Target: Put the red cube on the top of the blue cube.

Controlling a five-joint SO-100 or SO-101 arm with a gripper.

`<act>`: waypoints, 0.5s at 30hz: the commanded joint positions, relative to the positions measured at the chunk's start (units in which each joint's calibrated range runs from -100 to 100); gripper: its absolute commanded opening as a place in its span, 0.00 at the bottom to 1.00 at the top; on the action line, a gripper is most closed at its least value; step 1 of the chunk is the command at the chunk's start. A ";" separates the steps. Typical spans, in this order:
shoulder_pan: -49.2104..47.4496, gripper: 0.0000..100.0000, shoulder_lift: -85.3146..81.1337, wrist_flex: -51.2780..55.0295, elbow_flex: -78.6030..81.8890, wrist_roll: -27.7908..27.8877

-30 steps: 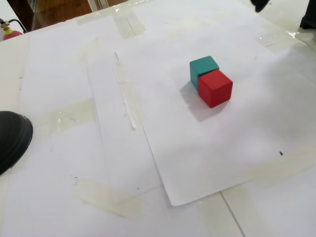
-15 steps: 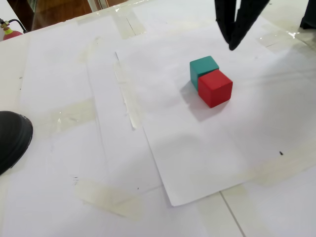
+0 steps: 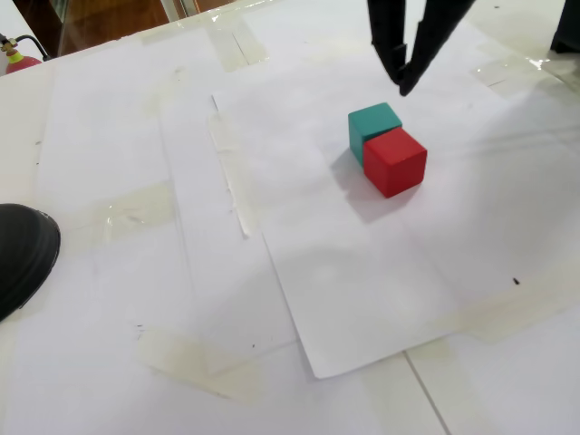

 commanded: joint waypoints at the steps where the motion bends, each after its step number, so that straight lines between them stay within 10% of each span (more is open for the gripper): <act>1: 0.48 0.01 -0.24 6.12 -7.01 8.60; 15: -4.59 0.05 0.96 8.90 -5.65 25.35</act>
